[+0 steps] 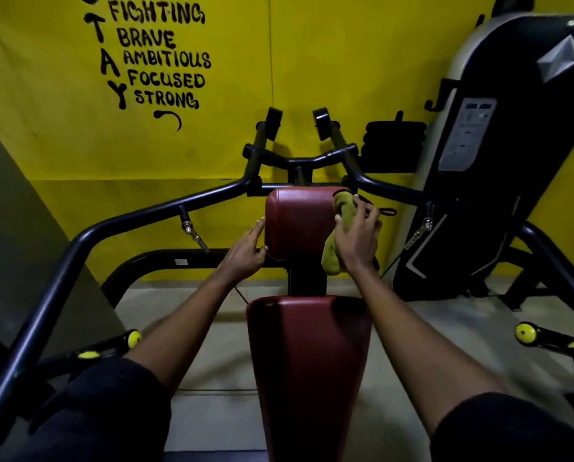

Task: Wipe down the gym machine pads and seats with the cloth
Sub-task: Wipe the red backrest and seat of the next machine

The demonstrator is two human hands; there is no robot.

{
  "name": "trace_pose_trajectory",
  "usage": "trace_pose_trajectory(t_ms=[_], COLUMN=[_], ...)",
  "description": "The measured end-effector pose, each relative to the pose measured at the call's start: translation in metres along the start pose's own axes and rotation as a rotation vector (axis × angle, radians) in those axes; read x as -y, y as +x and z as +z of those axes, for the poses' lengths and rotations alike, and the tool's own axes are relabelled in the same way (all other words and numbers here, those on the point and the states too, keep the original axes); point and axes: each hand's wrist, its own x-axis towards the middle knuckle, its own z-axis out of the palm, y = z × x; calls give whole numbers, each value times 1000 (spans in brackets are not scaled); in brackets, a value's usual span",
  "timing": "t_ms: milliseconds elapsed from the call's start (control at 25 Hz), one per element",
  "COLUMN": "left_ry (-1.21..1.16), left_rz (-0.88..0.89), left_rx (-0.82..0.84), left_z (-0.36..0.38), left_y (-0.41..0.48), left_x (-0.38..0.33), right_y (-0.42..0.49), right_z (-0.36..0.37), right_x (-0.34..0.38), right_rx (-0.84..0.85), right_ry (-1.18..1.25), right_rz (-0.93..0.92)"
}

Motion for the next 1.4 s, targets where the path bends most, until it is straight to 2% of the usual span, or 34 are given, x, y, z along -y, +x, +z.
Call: trace_pose_trajectory(t_ms=[80,200,280,400,560,640,720,760,840,920,1000,1120,1280,1400], left_ry=[-10,-76,-122,-189,-232,-268,-260,-204,-35,68,96,76,50,51], left_rz=[73,154,191,219,263,172,-13,-88,-126,-94,-36,-11,-14,7], left_rx=[29,22,18,8,-106,-175,-203,-148,86,318,414,387,316,286], left_z=[3,8,13,21,39,57,77,89,112,124,130,135,141,141], left_y=[4,7,9,7,4,-5,-14,-17,-21,-24,-27,-32,-36,-38], left_x=[13,31,41,47,54,58,67,75,92,103,108,113,116,115], right_y=[-16,-37,-42,-23,-5,-18,-38,-43,-34,-17,-7,-7,-10,-11], right_z=[13,24,24,21,28,35,39,38,34,34,40,48,47,59], right_x=[0,-8,-11,3,25,21,13,10,13,30,46,46,42,47], right_rx=[-59,-24,7,-36,-109,-86,19,82,97,39,11,39,110,100], right_ry=[-80,-192,-172,-70,-49,-96,-140,-178,-302,-359,-364,-426,-540,-581], right_rz=[-35,-146,-194,-225,-233,-278,-425,-517,-644,-616,-549,-596,-965,-1093])
